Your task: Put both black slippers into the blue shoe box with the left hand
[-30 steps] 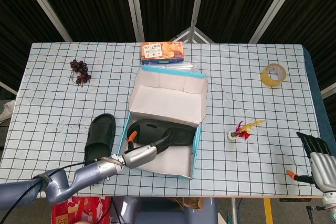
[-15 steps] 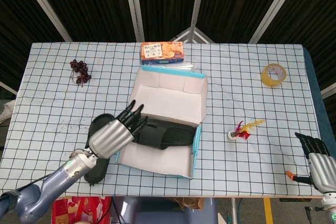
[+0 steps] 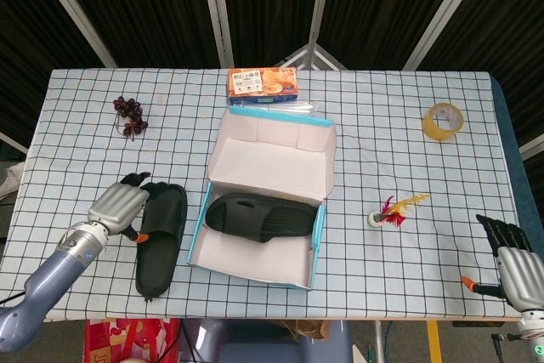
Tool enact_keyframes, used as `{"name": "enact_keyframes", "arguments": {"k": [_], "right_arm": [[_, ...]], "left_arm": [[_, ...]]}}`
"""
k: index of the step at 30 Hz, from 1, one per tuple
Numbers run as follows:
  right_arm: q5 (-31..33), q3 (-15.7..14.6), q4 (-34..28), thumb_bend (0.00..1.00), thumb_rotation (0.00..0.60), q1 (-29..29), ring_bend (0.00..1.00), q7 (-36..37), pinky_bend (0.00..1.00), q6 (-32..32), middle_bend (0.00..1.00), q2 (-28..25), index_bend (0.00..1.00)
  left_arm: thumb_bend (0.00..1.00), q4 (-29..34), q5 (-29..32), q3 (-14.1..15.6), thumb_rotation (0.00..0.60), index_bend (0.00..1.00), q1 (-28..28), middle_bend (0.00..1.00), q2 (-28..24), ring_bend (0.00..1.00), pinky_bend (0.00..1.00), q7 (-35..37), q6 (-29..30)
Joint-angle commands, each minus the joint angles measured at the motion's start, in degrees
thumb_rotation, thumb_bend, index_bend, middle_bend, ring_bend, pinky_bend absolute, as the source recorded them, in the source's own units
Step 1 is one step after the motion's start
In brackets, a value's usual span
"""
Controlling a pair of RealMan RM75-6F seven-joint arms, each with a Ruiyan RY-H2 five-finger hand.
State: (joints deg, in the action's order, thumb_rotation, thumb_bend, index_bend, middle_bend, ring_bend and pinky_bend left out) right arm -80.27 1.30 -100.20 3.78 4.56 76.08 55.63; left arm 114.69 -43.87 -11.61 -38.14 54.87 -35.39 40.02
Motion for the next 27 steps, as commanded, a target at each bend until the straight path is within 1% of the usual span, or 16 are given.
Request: {"name": "enact_keyframes", "arguments": {"k": [1, 5, 11, 17, 27], "right_arm": [[0.0, -0.1, 0.0, 0.16, 0.6, 0.1, 0.08, -0.1, 0.04, -0.1, 0.11, 0.0, 0.05], [0.0, -0.1, -0.1, 0.16, 0.6, 0.0, 0.08, 0.0, 0.04, -0.1, 0.11, -0.1, 0.05], [0.2, -0.1, -0.1, 0.16, 0.6, 0.2, 0.08, -0.4, 0.04, -0.5, 0.11, 0.0, 0.05], [0.7, 0.0, -0.2, 0.16, 0.6, 0.3, 0.08, -1.0, 0.04, -0.7, 0.11, 0.0, 0.05], [1.8, 0.2, -0.6, 0.16, 0.6, 0.5, 0.08, -1.6, 0.04, -1.2, 0.11, -0.1, 0.05]], "left_arm": [[0.16, -2.2, 5.1, 3.0, 0.577, 0.12, -4.3, 0.19, -1.4, 0.0, 0.08, 1.7, -3.3], [0.16, -3.8, 7.5, 5.4, 0.572, 0.12, -7.2, 0.19, -0.1, 0.0, 0.08, 1.4, -3.1], [0.15, -7.9, 10.1, 7.5, 0.573, 0.1, -10.7, 0.18, 3.4, 0.0, 0.06, 2.2, -3.1], [0.15, -11.2, 12.1, 10.4, 0.574, 0.1, -14.9, 0.17, 6.5, 0.0, 0.05, 1.0, -4.1], [0.15, -14.1, 15.2, 14.3, 0.582, 0.09, -20.4, 0.18, 10.2, 0.0, 0.05, 0.5, -5.2]]}}
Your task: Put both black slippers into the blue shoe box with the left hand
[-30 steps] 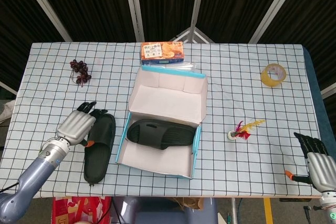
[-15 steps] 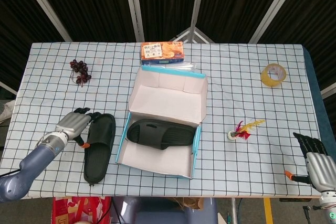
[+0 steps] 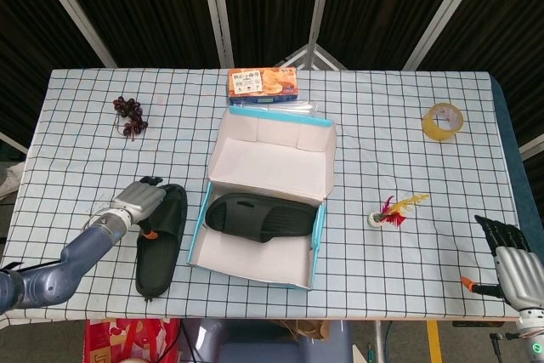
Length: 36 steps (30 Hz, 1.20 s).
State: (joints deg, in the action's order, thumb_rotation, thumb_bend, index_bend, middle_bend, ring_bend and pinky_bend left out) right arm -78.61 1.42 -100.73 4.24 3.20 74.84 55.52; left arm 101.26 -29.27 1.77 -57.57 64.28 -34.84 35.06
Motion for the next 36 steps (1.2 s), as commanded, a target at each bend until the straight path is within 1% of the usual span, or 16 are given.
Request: {"name": "enact_keyframes", "arguments": {"k": [1, 7, 10, 14, 16, 18, 20, 23, 25, 28, 30, 34, 36], "right_arm": [[0.3, 0.1, -0.1, 0.16, 0.6, 0.0, 0.08, -0.4, 0.04, 0.1, 0.11, 0.0, 0.05], [0.1, 0.0, -0.3, 0.16, 0.6, -0.2, 0.09, -0.7, 0.04, 0.5, 0.11, 0.1, 0.05], [0.0, 0.0, -0.3, 0.16, 0.6, -0.2, 0.09, -0.7, 0.04, 0.4, 0.11, 0.1, 0.05], [0.0, 0.0, -0.4, 0.16, 0.6, -0.1, 0.09, -0.8, 0.04, 0.4, 0.11, 0.1, 0.05], [0.0, -0.1, -0.5, 0.16, 0.6, -0.1, 0.09, -0.8, 0.04, 0.3, 0.11, 0.0, 0.05], [0.0, -0.1, -0.5, 0.16, 0.6, -0.1, 0.09, -0.9, 0.04, 0.2, 0.11, 0.0, 0.05], [0.2, -0.1, -0.6, 0.16, 0.6, -0.1, 0.09, -1.0, 0.04, 0.0, 0.11, 0.0, 0.05], [0.7, -0.1, -0.7, 0.16, 0.6, 0.0, 0.09, -0.8, 0.04, -0.4, 0.11, -0.2, 0.05], [0.7, 0.0, -0.7, 0.16, 0.6, 0.0, 0.09, -0.7, 0.04, -0.3, 0.11, -0.2, 0.05], [0.5, 0.0, -0.7, 0.16, 0.6, 0.0, 0.09, -0.6, 0.04, -0.2, 0.11, -0.2, 0.05], [0.4, -0.1, -0.7, 0.16, 0.6, 0.0, 0.09, -0.5, 0.04, -0.2, 0.11, -0.3, 0.05], [0.4, -0.1, -0.8, 0.16, 0.6, -0.1, 0.09, -0.4, 0.04, -0.2, 0.11, -0.3, 0.05], [0.2, -0.2, -0.8, 0.16, 0.6, -0.1, 0.09, -0.4, 0.04, -0.2, 0.11, -0.3, 0.05]], "left_arm": [[0.15, -0.9, 0.8, 1.4, 0.584, 0.09, -1.4, 0.18, 1.2, 0.0, 0.05, -0.1, -0.1], [0.15, -1.8, 1.5, 3.7, 0.591, 0.09, -3.1, 0.21, 2.6, 0.0, 0.05, -0.2, 1.2], [0.15, -1.6, 1.6, 4.4, 0.596, 0.09, -3.7, 0.25, 2.8, 0.0, 0.05, 0.1, 2.2], [0.17, -1.0, 0.6, 4.6, 0.6, 0.11, -3.9, 0.36, 2.9, 0.0, 0.05, 0.6, 3.9], [0.2, -0.8, 0.0, 4.8, 0.6, 0.13, -3.9, 0.41, 3.0, 0.0, 0.05, 0.7, 5.1], [0.26, -0.6, -0.6, 4.8, 0.6, 0.16, -3.9, 0.45, 3.2, 0.01, 0.05, 0.7, 6.4], [0.32, -0.4, -1.1, 4.9, 0.6, 0.19, -3.9, 0.47, 3.4, 0.02, 0.05, 0.5, 7.5], [0.41, 0.2, -1.6, 5.0, 0.6, 0.27, -3.8, 0.5, 3.3, 0.03, 0.05, 0.3, 9.1], [0.44, 0.7, -2.1, 5.3, 0.6, 0.32, -3.8, 0.51, 2.9, 0.04, 0.05, -0.3, 10.3], [0.47, 2.0, -2.4, 5.7, 0.6, 0.36, -3.9, 0.51, 1.7, 0.05, 0.05, -1.0, 11.7], [0.47, 3.7, -3.2, 5.8, 0.6, 0.37, -3.8, 0.51, -0.2, 0.05, 0.05, -1.6, 13.4], [0.47, 8.8, -6.1, 5.5, 0.6, 0.4, -3.5, 0.52, -5.7, 0.05, 0.05, -2.9, 18.3], [0.47, 12.5, -9.2, 5.1, 0.6, 0.42, -3.4, 0.52, -9.8, 0.05, 0.05, -4.6, 22.4]]}}
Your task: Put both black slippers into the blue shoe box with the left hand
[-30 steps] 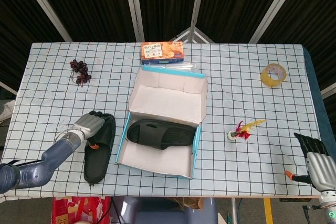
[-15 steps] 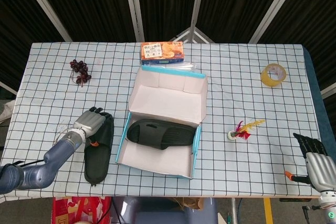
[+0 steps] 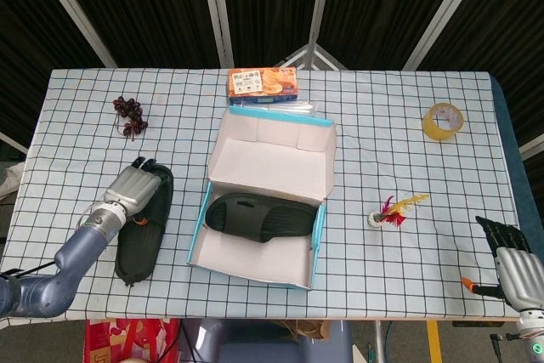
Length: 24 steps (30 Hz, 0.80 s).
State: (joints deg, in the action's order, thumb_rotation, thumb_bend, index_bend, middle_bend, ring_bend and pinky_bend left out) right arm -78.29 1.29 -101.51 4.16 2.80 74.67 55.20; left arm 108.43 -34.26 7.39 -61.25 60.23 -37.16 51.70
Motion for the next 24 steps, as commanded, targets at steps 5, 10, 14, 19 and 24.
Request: {"name": "enact_keyframes", "arguments": {"k": [5, 10, 14, 19, 24], "right_arm": [[-0.6, -0.2, -0.2, 0.16, 0.6, 0.0, 0.09, 0.5, 0.04, 0.0, 0.11, -0.1, 0.05], [-0.9, -0.3, -0.2, 0.16, 0.6, -0.1, 0.09, 0.7, 0.04, 0.2, 0.11, -0.2, 0.05], [-1.1, -0.4, 0.0, 0.16, 0.6, -0.1, 0.09, 1.1, 0.04, 0.2, 0.11, -0.2, 0.05], [-1.1, -0.4, 0.4, 0.16, 0.6, -0.1, 0.09, 1.8, 0.04, -0.1, 0.11, -0.3, 0.05], [-1.1, -0.4, 0.6, 0.16, 0.6, -0.1, 0.09, 2.3, 0.04, -0.1, 0.11, -0.4, 0.05]], "left_arm": [[0.47, 15.3, -16.1, -3.1, 0.6, 0.45, 1.7, 0.54, -14.9, 0.07, 0.05, -5.8, 16.3], [0.48, 18.2, -34.0, -5.6, 0.6, 0.46, 3.3, 0.56, -16.4, 0.08, 0.05, -11.0, 24.0], [0.48, 14.4, -52.5, -6.2, 0.6, 0.47, 2.8, 0.55, -13.1, 0.08, 0.05, -20.5, 25.1], [0.48, 11.3, -64.3, -6.4, 0.6, 0.47, 1.6, 0.55, -9.0, 0.08, 0.05, -28.7, 20.4], [0.48, 6.7, -74.4, -6.9, 0.6, 0.47, -0.3, 0.56, -5.2, 0.08, 0.05, -29.1, 15.5]]}}
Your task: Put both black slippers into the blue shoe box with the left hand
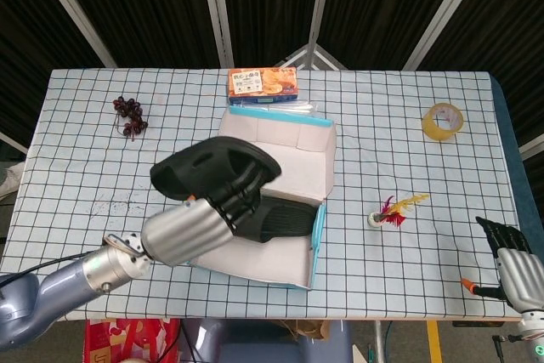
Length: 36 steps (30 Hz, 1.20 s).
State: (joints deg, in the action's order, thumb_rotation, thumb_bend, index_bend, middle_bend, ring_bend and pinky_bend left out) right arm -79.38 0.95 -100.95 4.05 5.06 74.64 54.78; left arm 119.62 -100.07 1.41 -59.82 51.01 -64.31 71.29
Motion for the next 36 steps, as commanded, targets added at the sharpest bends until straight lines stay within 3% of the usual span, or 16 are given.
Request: {"name": "enact_keyframes", "arguments": {"k": [1, 6, 20, 36], "right_arm": [[0.0, 0.0, 0.0, 0.16, 0.6, 0.1, 0.09, 0.1, 0.04, -0.2, 0.11, 0.0, 0.05], [0.2, 0.0, 0.0, 0.16, 0.6, 0.2, 0.09, 0.0, 0.04, -0.3, 0.11, 0.0, 0.05], [0.6, 0.2, 0.2, 0.16, 0.6, 0.1, 0.1, 0.4, 0.04, -0.4, 0.11, -0.1, 0.05], [0.2, 0.2, 0.7, 0.16, 0.6, -0.2, 0.1, 1.8, 0.04, 0.1, 0.11, -0.4, 0.06]], "left_arm": [[0.48, -5.5, -10.3, -1.1, 0.6, 0.47, -2.2, 0.56, 4.6, 0.08, 0.05, -1.3, -5.1], [0.48, -8.7, -14.3, -1.7, 0.6, 0.47, -3.3, 0.56, 8.5, 0.08, 0.05, 1.5, -8.6], [0.48, -11.2, -9.4, -2.6, 0.6, 0.47, -1.3, 0.56, 19.3, 0.08, 0.05, 4.2, -17.9], [0.48, -15.6, -10.3, -4.0, 0.6, 0.46, -2.2, 0.56, 25.6, 0.08, 0.05, 4.8, -24.1]]}}
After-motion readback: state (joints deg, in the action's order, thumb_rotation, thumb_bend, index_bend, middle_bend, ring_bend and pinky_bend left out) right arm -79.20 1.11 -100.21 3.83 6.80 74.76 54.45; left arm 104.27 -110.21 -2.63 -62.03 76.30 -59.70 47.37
